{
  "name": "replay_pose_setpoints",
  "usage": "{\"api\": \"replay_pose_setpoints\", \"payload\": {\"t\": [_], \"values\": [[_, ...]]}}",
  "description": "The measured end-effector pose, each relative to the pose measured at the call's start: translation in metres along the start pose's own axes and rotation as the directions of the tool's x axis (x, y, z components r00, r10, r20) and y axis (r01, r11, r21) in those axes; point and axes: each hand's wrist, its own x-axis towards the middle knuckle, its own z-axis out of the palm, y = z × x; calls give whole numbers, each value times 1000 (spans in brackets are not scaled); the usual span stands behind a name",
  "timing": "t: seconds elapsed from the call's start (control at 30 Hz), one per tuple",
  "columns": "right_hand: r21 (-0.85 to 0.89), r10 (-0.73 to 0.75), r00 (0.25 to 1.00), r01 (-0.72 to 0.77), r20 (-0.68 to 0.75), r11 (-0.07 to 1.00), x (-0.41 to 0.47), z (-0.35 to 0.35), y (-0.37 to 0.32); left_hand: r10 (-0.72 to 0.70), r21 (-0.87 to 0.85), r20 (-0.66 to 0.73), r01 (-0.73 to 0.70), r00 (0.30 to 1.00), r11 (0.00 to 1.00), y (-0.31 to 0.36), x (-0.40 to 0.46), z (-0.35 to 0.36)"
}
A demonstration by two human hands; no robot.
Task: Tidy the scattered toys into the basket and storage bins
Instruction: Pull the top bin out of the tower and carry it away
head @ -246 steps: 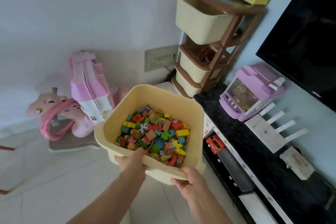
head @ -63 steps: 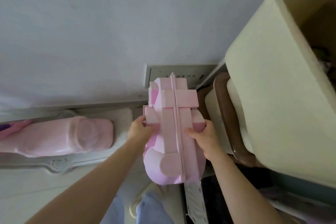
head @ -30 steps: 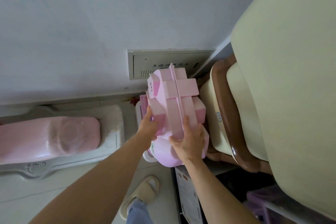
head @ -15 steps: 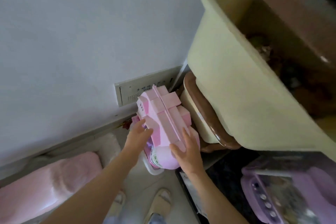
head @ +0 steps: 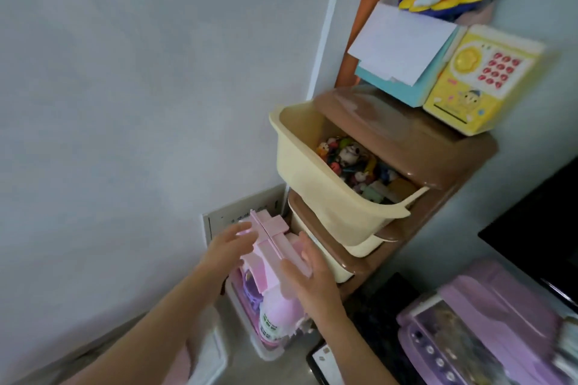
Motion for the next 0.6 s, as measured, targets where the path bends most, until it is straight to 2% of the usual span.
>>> {"api": "replay_pose_setpoints", "payload": {"t": [0.13,0.23,0.3,0.4,0.5,0.6], "values": [[37,-129,979,136,-156,990,-28,-44,-25,58,-11,59,-57,997,998,42,-34,40],[-119,-253,916,227,-310,967,-35,-84,-47,48,-31,116,-45,992,999,75,-37,73],[-219,-303,882,235,-361,947,-31,-107,-59,27,-146,167,-3,986,989,97,-31,92],[-300,-288,878,176,-383,937,-18,-135,-70,6,-351,160,51,987,935,123,-19,113],[-508,-237,927,61,-291,859,5,-154,-77,-99,-489,106,139,989,861,127,-4,118],[-666,-133,963,-61,-236,743,32,-166,-82,-154,-392,63,166,986,905,119,6,111]]}}
